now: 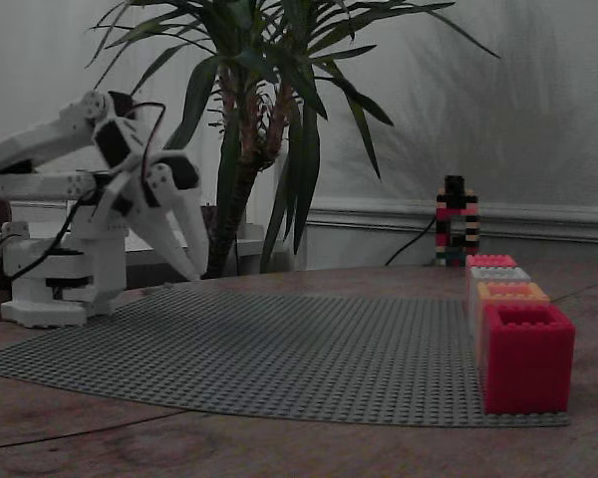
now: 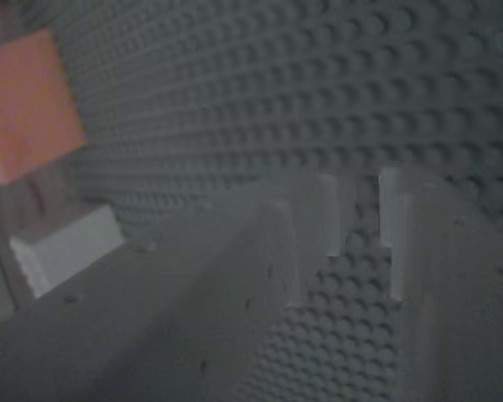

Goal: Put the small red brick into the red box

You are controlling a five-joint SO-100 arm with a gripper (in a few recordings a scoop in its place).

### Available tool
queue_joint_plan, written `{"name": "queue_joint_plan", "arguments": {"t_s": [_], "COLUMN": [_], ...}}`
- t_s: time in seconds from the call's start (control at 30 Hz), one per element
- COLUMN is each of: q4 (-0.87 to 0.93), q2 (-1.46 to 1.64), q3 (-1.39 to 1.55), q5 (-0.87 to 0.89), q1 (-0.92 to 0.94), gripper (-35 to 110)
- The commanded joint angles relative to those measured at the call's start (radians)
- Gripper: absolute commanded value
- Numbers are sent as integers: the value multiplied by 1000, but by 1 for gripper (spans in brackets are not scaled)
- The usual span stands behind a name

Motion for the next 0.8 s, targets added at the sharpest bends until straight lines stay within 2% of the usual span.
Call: {"name": "queue_joint_plan", "arguments": {"t_s": [0.0, 0.77], "q4": [31, 21], "q2": [84, 84], "q3": [8, 71], "q5": [15, 54], "q1": [-2, -9], "gripper": [0, 0]}}
